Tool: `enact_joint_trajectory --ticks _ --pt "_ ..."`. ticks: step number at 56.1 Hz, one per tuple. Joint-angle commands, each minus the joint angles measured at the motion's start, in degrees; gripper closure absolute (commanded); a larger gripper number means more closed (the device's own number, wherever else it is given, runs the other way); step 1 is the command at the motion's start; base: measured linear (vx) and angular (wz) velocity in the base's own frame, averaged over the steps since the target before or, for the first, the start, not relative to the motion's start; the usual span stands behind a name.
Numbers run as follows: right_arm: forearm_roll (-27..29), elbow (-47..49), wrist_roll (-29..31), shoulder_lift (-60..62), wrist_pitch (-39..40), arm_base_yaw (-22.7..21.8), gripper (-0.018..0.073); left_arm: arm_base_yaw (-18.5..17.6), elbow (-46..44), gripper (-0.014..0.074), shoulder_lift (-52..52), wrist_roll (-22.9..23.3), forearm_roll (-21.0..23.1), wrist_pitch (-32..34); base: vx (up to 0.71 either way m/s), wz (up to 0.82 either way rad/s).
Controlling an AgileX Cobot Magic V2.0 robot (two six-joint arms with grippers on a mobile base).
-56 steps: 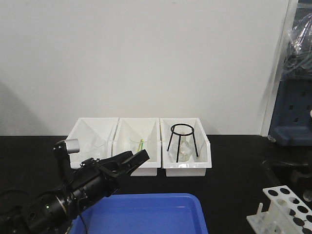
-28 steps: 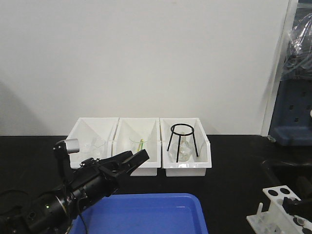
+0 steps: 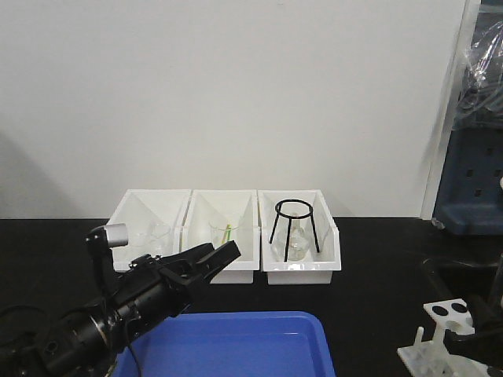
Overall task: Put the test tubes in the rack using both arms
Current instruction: 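Carry the tube with the right gripper above the white rack, then lower the tube into a rack hole and open the right gripper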
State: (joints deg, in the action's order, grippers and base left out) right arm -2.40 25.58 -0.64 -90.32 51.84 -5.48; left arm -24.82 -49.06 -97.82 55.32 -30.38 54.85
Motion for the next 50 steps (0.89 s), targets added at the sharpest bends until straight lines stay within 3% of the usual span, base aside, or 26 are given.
enact_joint_trajectory --ticks 1,23,35,43,50 --pt "-0.52 1.31 0.15 0.36 7.29 -0.45 0.0566 -0.04 -1.49 0.0091 2.62 0.02 2.07 4.08 0.0 0.0" --pt "-0.22 -0.81 0.1 -5.78 15.94 -0.45 0.0564 -0.04 -1.49 0.0091 2.16 0.01 2.07 3.97 0.0 0.0" --pt "-0.28 -0.81 0.1 -6.12 15.4 -0.45 0.0545 -0.04 -1.49 0.0091 2.08 0.01 2.07 3.91 0.0 0.0" --pt "-0.43 -0.81 0.64 -6.12 14.19 -0.45 0.0474 -0.04 -1.49 0.0091 2.08 0.01 2.07 3.91 0.0 0.0" --pt "-0.76 -0.81 0.64 -6.12 12.12 -0.45 0.0351 -0.04 -1.49 0.0091 2.08 0.01 2.07 3.91 0.0 0.0"
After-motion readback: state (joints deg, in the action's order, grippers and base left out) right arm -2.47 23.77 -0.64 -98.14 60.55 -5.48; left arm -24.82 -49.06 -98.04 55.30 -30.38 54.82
